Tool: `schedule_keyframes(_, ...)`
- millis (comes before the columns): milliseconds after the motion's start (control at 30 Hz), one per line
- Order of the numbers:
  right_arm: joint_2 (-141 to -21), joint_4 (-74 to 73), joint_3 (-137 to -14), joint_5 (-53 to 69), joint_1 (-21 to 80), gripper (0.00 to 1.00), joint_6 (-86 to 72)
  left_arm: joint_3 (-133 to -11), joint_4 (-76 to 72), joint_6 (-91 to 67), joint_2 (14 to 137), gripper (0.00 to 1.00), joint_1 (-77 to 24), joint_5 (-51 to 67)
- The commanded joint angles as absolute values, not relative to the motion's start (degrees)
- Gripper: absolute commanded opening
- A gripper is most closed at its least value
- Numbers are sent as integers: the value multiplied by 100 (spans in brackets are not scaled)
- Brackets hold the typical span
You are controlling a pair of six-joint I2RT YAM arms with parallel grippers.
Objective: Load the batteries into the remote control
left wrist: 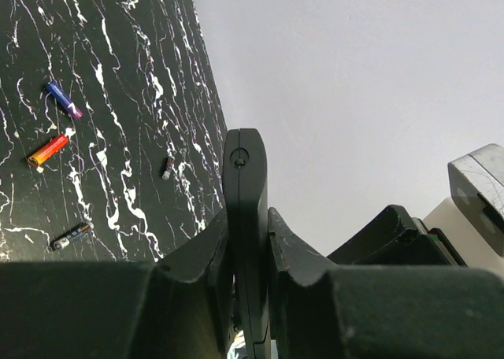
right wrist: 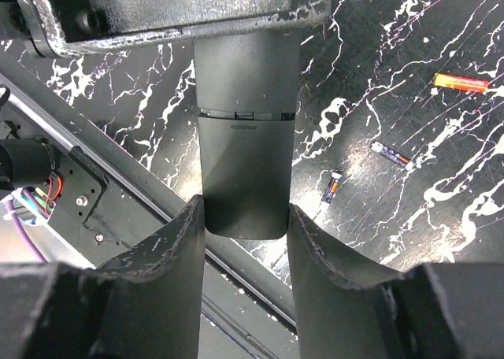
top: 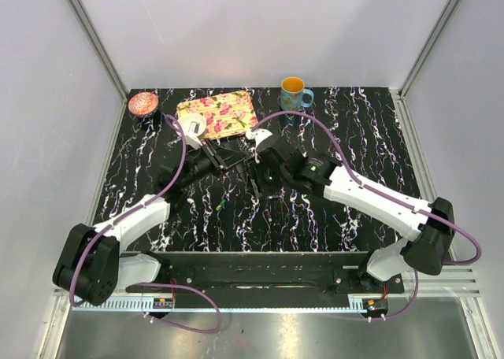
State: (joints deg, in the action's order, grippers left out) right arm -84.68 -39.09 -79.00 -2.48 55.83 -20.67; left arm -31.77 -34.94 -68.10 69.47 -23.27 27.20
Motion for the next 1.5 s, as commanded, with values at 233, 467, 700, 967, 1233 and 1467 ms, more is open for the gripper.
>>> schedule_keyframes(233, -7647, -4201, -7673, -237, 5607, 13, -2162, -3648, -2777, -5880, 6741, 0, -2233, 2285)
schedule_keyframes(467, -7480, -4376, -7515, -623, 5599, 6, -2215, -3551, -2874, -5959, 6689, 0, -2232, 2347)
schedule_keyframes(700, -7602, -4475, -6602, -1363, 4522, 0, -2487, -2893, -3225, -6081, 6057, 0, -2074, 2838)
schedule_keyframes(967, -8682, -3596, -6319, -826, 3139, 0, -2172, -1820, -3516, -6521, 5011, 0, -1907, 3296)
schedule_keyframes(1233, -10520, -3393, -7320, -581, 2391, 0, -1916, -1582, -3762, -6679, 4817, 0, -1828, 3656)
schedule_keyframes(1467, -10942, -3384, -7515, -510, 2268, 2, -1925, -1477, -3796, -6680, 4755, 0, -1819, 3797)
